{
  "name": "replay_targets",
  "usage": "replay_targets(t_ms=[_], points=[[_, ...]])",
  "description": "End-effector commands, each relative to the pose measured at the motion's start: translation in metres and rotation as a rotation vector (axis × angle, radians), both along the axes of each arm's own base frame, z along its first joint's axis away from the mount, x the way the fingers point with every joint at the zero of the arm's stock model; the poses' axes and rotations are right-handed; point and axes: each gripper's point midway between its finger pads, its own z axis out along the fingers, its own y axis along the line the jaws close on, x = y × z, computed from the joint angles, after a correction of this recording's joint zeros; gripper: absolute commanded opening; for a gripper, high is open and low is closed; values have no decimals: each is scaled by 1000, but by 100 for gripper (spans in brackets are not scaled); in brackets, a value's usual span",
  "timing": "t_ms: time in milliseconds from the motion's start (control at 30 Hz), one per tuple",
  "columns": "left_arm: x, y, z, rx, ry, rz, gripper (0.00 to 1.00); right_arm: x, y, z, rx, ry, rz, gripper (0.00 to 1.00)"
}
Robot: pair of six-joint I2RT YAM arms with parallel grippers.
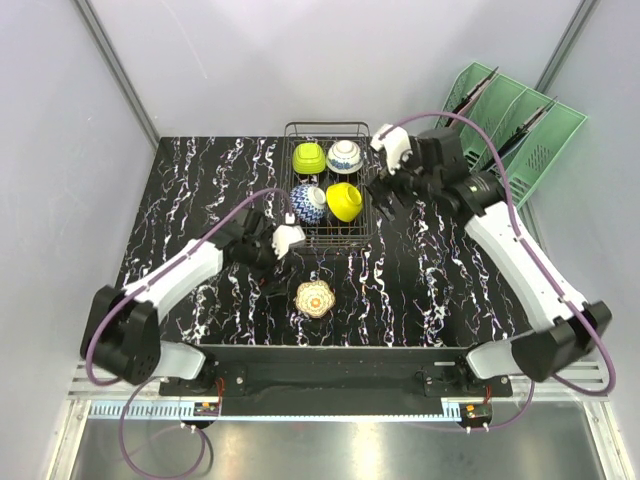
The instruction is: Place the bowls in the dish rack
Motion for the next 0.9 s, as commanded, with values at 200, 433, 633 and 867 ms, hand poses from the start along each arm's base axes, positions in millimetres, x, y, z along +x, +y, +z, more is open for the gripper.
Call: replay_targets(t_ms=[200,433,633,867], points=[[36,-54,12,-155,73,-84,99,-21,-24,6,25,-34,-8,100],[29,-67,-10,-177,201,-117,95,-17,-14,7,58,-9,15,100],[24,-70,-21,-157,230,-129,79,-8,-9,8,61,-4,12,100],[13,-68,-37,-67,240,-139,70,-4,-9,14,66,-16,6,100]])
